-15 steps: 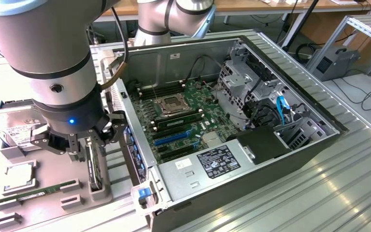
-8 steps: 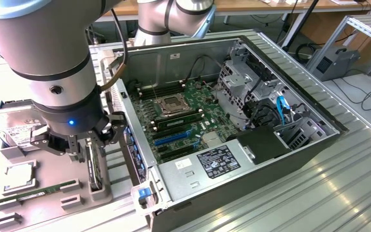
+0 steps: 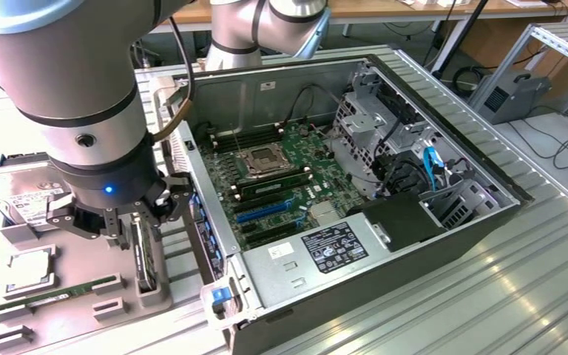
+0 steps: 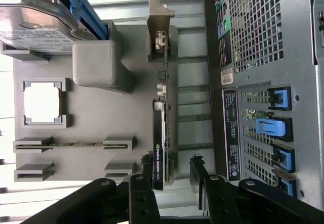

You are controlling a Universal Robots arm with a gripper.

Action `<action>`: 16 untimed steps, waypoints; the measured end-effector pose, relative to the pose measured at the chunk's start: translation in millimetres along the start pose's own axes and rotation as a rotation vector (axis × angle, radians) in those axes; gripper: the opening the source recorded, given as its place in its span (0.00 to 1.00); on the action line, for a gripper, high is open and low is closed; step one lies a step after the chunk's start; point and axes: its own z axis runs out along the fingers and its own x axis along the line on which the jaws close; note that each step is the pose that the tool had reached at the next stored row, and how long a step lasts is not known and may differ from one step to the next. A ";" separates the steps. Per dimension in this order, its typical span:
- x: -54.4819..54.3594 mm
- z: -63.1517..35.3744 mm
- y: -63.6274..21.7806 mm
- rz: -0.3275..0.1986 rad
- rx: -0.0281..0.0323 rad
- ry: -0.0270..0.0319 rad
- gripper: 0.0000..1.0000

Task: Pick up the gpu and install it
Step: 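Pick up the gpu and move the gpu toward the slot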

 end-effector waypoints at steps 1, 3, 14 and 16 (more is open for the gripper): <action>0.1 0.3 0.0 0.000 0.0000 -0.0001 0.42; 0.4 0.9 0.0 0.000 0.0001 -0.0001 0.42; 2.6 4.6 -0.2 0.000 0.0011 -0.0002 0.42; 2.9 5.2 -0.2 0.000 0.0013 -0.0001 0.42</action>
